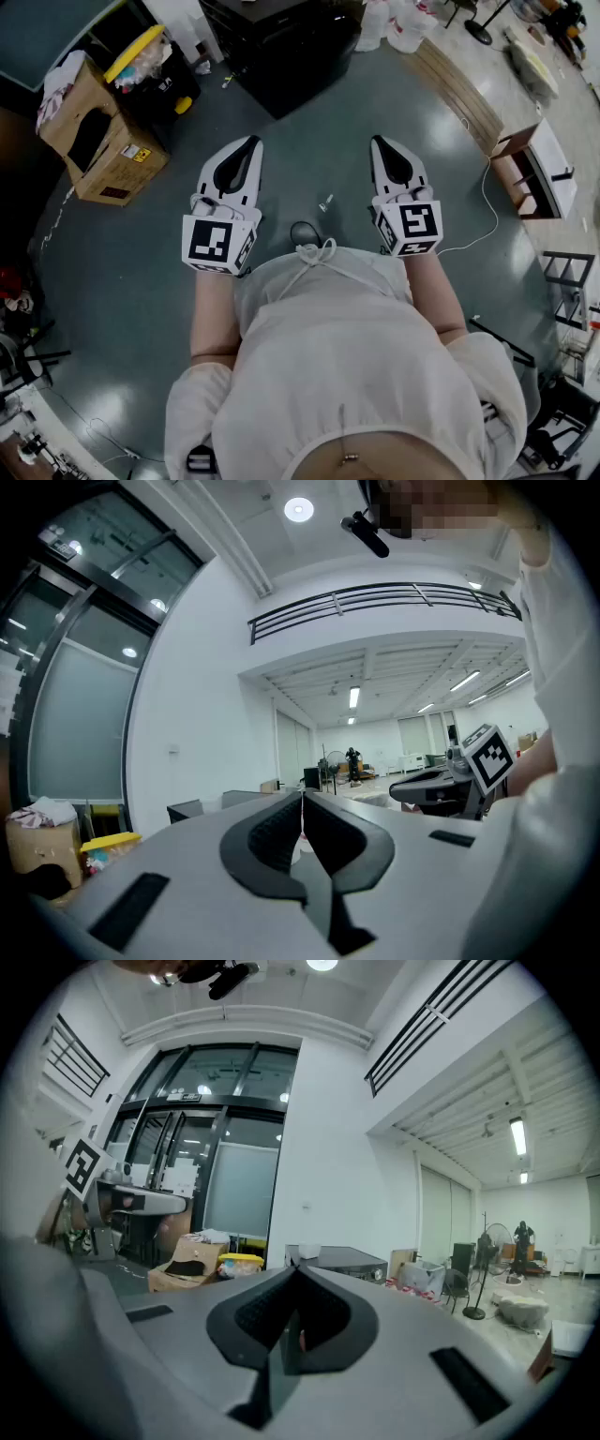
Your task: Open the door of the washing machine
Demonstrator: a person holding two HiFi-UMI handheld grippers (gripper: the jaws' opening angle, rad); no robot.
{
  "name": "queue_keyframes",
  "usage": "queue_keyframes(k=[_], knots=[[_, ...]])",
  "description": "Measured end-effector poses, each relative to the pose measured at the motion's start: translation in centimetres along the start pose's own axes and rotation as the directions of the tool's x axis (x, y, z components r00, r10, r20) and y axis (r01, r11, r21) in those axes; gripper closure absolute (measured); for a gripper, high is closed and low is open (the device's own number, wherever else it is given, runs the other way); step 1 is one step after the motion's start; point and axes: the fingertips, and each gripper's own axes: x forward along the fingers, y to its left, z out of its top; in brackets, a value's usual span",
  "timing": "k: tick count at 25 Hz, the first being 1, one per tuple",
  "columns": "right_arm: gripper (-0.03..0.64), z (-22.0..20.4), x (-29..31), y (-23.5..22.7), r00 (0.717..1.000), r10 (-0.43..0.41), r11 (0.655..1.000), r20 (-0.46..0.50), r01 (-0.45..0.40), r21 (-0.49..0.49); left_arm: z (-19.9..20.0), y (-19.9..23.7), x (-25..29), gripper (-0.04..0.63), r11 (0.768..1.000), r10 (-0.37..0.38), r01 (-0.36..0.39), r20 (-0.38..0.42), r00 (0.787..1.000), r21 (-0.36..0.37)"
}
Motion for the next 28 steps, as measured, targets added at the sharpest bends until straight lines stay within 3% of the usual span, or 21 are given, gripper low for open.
queue_keyframes(k=[12,15,17,18,22,28], knots=[[0.617,-0.3,1.5,1.1,1.0,0.025,1.0,-0.011,-0.025,0.009,-0.5,1.8,0.0,0.572,0.999,0.018,-0.018,0.013,1.0,-0.033],[0.616,-0.4,2.3,0.4,1.0,-0.019,0.999,-0.001,0.019,0.042,-1.0,2.3,0.2,0.572,0.999,0.017,-0.017,0.007,1.0,-0.04],[0.267,-0.5,3.2,-0.2,1.0,-0.017,0.998,0.006,0.016,0.061,-1.4,2.6,0.6,0.572,0.999,0.019,-0.019,0.0,1.0,-0.047],[0.201,-0.6,3.7,-0.6,1.0,-0.016,0.998,0.007,0.015,0.069,-1.7,2.8,0.9,0.572,0.998,0.022,-0.022,-0.006,1.0,-0.052],[0.175,-1.4,5.3,-2.9,0.999,-0.048,0.996,-0.012,0.049,0.077,-2.8,3.1,2.3,0.572,0.997,0.037,-0.039,-0.033,0.999,-0.071],[0.175,-2.9,11.7,-5.0,0.999,-0.003,0.997,-0.038,0.006,0.08,-4.6,6.3,6.3,0.572,0.994,0.09,-0.093,-0.062,0.994,-0.057]])
